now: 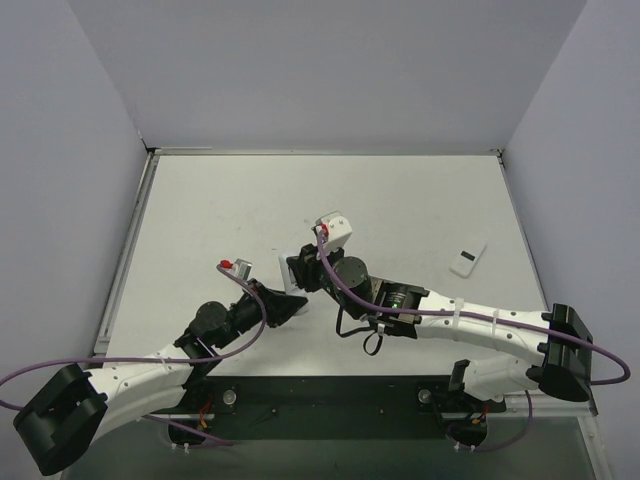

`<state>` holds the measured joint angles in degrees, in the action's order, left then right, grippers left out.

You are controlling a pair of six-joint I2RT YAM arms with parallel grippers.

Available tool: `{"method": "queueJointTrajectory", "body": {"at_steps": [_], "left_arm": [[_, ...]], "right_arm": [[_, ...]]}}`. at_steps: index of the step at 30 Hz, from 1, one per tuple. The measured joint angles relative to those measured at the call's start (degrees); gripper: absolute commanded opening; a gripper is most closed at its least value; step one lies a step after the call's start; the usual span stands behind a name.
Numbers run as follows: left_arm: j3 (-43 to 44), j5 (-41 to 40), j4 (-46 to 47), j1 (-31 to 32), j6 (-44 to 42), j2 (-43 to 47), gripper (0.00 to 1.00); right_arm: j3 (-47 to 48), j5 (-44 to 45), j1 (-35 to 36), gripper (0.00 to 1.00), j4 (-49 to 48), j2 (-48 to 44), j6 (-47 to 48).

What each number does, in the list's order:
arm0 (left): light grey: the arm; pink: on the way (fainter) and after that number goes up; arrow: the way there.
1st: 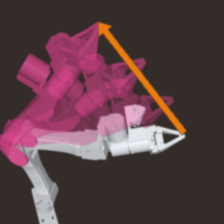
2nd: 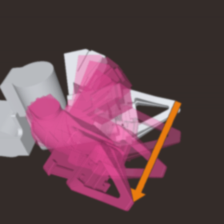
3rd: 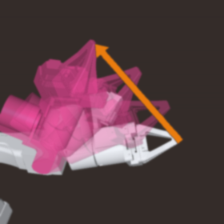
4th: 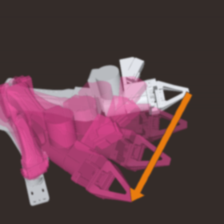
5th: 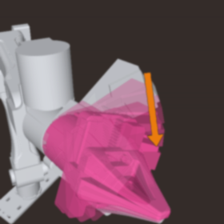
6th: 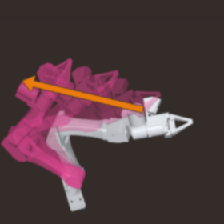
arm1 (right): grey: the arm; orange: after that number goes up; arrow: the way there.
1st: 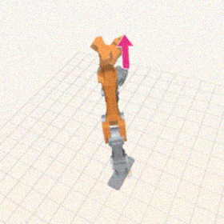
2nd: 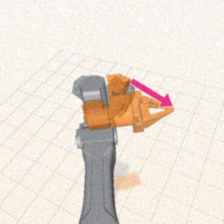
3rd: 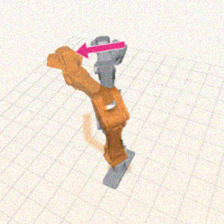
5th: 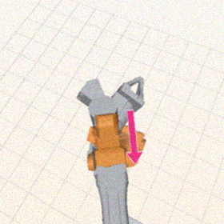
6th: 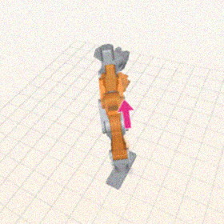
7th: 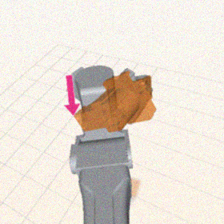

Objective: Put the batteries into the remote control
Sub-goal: Load the battery cover into the remote control.

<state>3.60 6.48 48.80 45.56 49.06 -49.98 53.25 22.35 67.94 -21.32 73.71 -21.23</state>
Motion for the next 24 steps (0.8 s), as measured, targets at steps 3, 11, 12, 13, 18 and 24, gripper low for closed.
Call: {"method": "queueJointTrajectory", "body": {"at_steps": [3,11,12,13,18,24], "left_arm": [[-0.02,-0.02,0.13,0.11,0.0,0.0,0.0],[-0.09,-0.24,0.87,0.15,0.24,0.24,0.0],[-0.17,-0.28,1.03,0.15,0.26,0.39,0.0],[-0.31,-0.31,1.09,0.15,0.28,0.55,0.0],[-0.37,-0.66,1.16,0.15,0.35,1.16,0.0],[-0.37,-0.87,1.11,0.22,0.81,1.57,0.0]], "right_arm": [[-0.02,0.68,0.42,0.0,-0.55,0.02,0.24],[-0.37,1.68,1.16,0.0,-1.4,0.48,0.31],[-0.37,1.73,1.18,0.0,-1.49,0.61,0.31],[-0.37,1.9,1.18,0.0,-1.55,0.79,0.31],[-0.42,2.84,1.4,0.0,-1.6,1.2,0.48],[-0.42,3.37,1.92,0.0,-1.68,1.44,0.52]]}}
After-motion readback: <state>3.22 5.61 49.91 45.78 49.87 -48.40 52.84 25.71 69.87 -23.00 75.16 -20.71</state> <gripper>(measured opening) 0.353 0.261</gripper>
